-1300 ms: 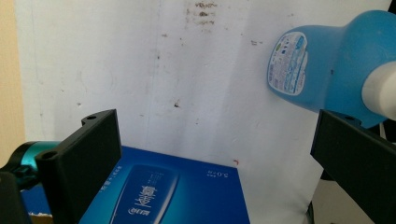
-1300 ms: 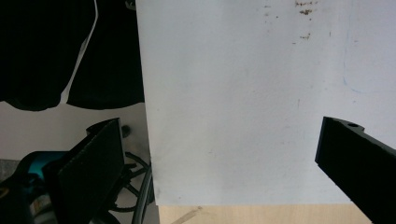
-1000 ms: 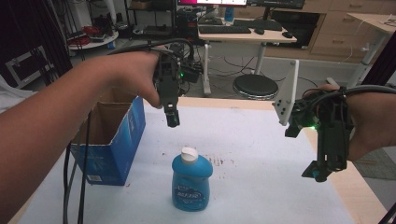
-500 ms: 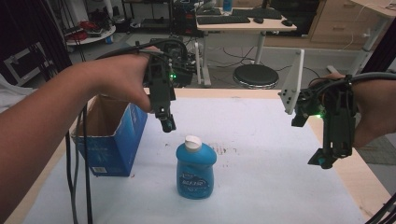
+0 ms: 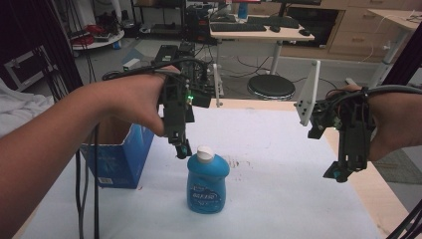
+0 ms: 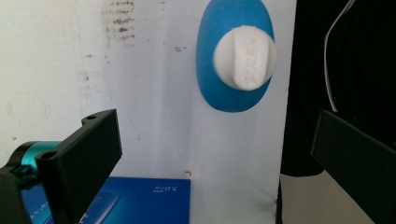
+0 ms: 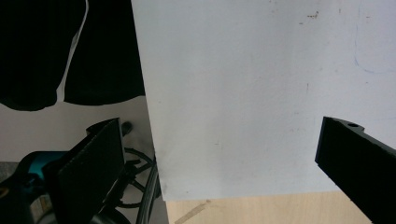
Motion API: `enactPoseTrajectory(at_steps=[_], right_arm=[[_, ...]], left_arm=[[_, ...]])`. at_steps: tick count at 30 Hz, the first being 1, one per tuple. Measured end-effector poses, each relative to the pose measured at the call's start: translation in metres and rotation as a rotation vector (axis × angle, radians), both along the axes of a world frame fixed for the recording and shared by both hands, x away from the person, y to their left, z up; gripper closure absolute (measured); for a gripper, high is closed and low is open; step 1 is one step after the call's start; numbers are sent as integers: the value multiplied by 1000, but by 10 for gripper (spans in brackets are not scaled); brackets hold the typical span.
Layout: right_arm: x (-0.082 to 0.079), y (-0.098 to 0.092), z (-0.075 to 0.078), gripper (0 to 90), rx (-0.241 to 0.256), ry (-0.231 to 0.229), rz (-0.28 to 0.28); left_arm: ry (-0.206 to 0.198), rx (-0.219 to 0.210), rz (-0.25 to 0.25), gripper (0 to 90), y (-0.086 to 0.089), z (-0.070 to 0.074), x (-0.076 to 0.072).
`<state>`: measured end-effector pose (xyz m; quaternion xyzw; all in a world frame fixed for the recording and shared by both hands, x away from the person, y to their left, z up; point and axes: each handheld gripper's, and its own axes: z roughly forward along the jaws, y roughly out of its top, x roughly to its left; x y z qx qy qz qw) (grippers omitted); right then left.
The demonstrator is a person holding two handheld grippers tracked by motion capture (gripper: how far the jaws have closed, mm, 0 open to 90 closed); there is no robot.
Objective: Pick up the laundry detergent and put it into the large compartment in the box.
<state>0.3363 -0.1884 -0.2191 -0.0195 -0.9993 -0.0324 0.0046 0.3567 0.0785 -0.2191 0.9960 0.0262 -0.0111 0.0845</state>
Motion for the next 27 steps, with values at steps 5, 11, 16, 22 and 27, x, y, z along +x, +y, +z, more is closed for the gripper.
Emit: enactPoseTrajectory(at_steps=[5, 11, 16, 22, 27], right_arm=[[0, 2, 0, 6, 1, 1, 4], [-1, 3, -1, 6, -1, 3, 5], [-2, 2, -3, 6, 0, 6, 7], [-2, 1, -5, 6, -2, 7, 5], [-2, 2, -7, 6, -1, 9, 3]], left_arm=[[3, -7, -25, 18, -8, -4, -7], [-2, -3, -39, 18, -16, -13, -12], [-7, 3, -46, 18, -22, -20, -12], [-19, 8, -56, 17, -29, -30, -13], [-13, 16, -63, 17, -34, -39, -14]])
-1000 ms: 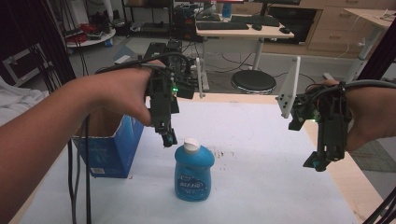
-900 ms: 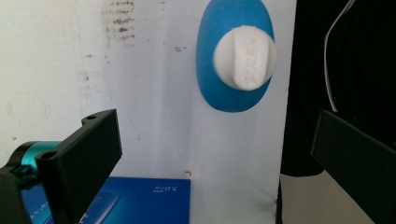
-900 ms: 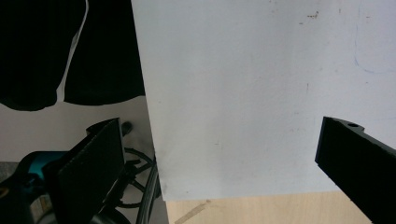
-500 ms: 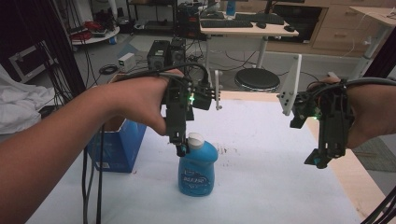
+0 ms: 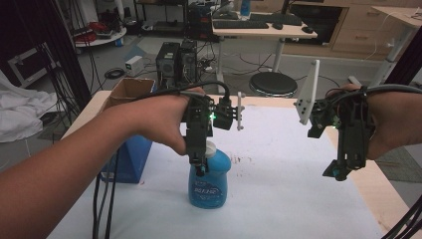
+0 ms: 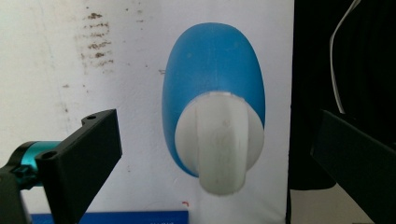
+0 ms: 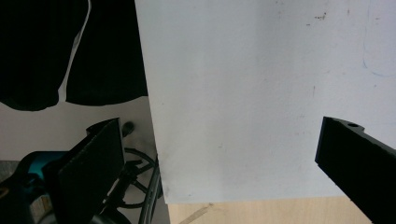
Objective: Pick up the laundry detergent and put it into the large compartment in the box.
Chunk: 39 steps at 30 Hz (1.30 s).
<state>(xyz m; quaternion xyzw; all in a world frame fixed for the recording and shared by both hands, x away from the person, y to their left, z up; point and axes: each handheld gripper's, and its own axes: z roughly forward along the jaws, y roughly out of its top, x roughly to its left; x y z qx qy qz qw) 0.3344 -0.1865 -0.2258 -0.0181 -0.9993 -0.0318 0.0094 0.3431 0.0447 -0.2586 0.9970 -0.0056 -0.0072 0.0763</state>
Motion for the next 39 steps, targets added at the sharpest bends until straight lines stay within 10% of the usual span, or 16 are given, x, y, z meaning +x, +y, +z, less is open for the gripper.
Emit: enactPoseTrajectory(at_steps=[39], right_arm=[[2, -1, -8, 6, 8, 4, 2]], left_arm=[[-55, 46, 2, 18, -13, -33, 0]])
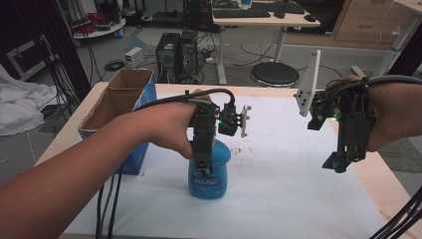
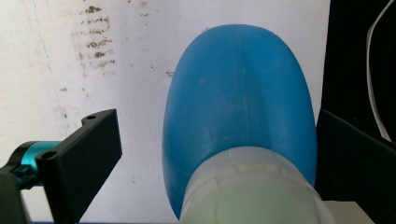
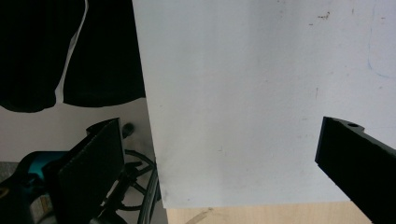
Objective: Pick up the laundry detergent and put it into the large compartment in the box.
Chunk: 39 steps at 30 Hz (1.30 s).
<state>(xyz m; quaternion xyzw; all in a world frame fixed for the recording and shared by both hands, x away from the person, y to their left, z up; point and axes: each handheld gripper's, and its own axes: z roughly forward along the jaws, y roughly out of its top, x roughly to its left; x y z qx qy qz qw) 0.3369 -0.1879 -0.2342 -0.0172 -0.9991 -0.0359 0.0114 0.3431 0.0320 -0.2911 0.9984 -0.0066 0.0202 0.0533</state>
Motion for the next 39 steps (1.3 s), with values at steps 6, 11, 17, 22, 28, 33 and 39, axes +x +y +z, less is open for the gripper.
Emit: enactPoseTrajectory(at_steps=[6, 11, 17, 22, 28, 33, 39], right_arm=[[0, 0, 0, 6, 1, 0, 0], [0, 0, -1, 6, -1, 1, 0], [0, 0, -1, 6, -2, 1, -2], [1, 1, -1, 6, 0, 3, 4], [2, 1, -2, 6, -2, 4, 4], [2, 1, -2, 6, -5, 4, 4], [2, 0, -2, 6, -4, 3, 0]], left_arm=[[-15, 9, -1, 18, -1, -1, 0], [-22, 16, 1, 31, -1, -3, 0], [-21, 20, 0, 69, 0, -4, 0], [-20, 21, -4, 89, -2, -4, -1], [-16, 26, -10, 120, -3, -5, -1], [-14, 28, -10, 140, -3, -5, -1], [-10, 29, -12, 154, -4, -4, -2]])
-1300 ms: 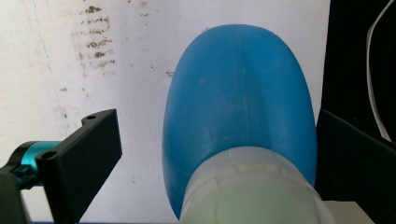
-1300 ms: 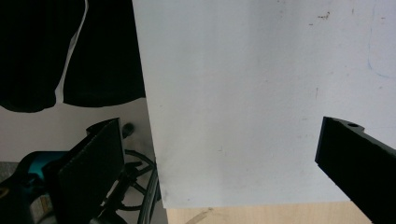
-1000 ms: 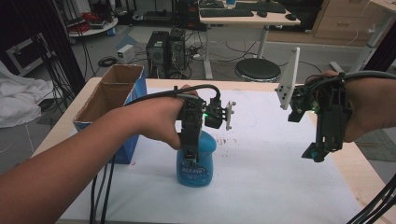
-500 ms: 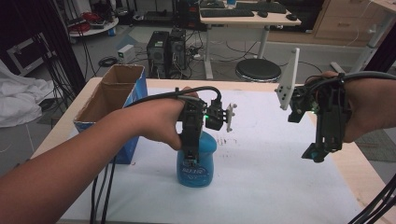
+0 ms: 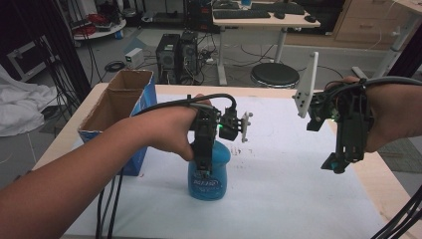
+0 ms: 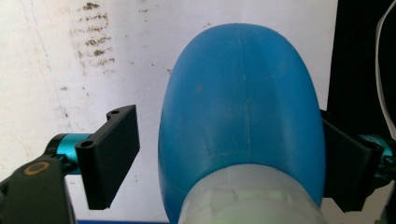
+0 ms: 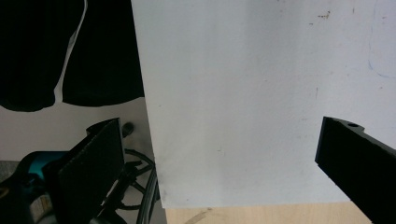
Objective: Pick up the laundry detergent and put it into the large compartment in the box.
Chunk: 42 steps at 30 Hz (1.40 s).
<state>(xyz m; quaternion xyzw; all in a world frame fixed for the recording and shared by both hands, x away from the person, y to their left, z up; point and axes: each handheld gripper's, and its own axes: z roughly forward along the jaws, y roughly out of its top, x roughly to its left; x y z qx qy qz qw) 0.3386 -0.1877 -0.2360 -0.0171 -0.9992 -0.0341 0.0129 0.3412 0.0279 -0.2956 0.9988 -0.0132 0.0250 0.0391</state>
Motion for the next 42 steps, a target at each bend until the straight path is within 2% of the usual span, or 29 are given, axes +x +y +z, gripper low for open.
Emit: enactPoseTrajectory(at_steps=[22, 35, 36, 37, 42], right_arm=[[0, 0, -2, 6, -3, 0, -2], [1, -1, -3, 6, -3, 2, 0], [1, -1, -3, 6, -2, 2, -2], [1, -1, -3, 6, -2, 2, -2], [0, -1, -4, 6, 0, 4, -3]], left_arm=[[-10, 14, 3, 260, -1, -1, -1], [-4, 16, -3, 319, -2, -2, -2], [10, 11, -1, 331, -2, -1, -1], [10, 11, -1, 379, -2, -1, -1], [13, 29, 13, 381, -2, 0, -2]])
